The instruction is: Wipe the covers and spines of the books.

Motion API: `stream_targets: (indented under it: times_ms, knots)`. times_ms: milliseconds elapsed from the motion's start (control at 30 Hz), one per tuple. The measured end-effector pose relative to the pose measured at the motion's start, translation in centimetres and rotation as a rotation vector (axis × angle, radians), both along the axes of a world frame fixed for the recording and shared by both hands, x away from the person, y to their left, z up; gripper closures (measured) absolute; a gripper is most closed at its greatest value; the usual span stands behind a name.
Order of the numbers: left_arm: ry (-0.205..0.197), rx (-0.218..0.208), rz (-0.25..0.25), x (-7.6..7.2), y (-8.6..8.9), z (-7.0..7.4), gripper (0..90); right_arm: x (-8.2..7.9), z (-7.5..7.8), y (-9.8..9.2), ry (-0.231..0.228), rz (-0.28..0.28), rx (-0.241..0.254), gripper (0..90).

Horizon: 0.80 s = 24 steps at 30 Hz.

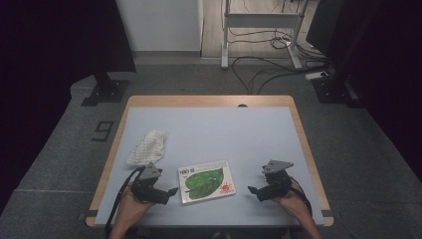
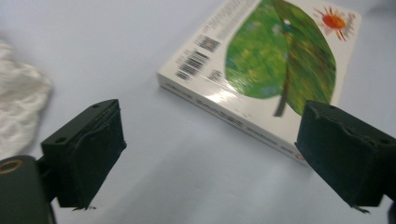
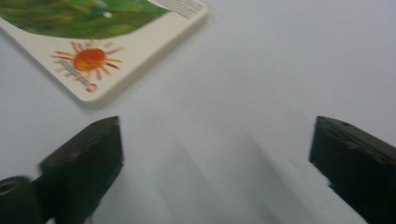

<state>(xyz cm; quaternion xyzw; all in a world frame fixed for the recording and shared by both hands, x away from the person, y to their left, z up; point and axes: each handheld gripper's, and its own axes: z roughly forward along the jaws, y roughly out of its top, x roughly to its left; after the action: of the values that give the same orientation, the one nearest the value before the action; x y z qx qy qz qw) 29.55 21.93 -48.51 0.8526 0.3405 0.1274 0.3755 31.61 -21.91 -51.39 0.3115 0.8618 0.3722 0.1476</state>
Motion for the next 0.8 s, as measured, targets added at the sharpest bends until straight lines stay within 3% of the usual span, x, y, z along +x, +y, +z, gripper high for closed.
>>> stream_targets:
  times_ms: [367, 533, 800]
  knots:
    - [-0.037, 0.047, 0.033, 2.9, 1.3, 1.5, 1.0, 0.9, -1.7, -1.3, 0.031, -0.072, -0.013, 0.0]
    - [-0.04, 0.042, 0.049, 4.1, 1.9, 1.9, 3.7, 1.1, -2.2, -1.6, 0.045, -0.08, 0.008, 0.0]
    - [-0.033, 0.071, 0.101, 6.1, 2.8, 2.8, 7.3, 1.0, -2.3, -1.5, 0.035, -0.078, 0.003, 0.0]
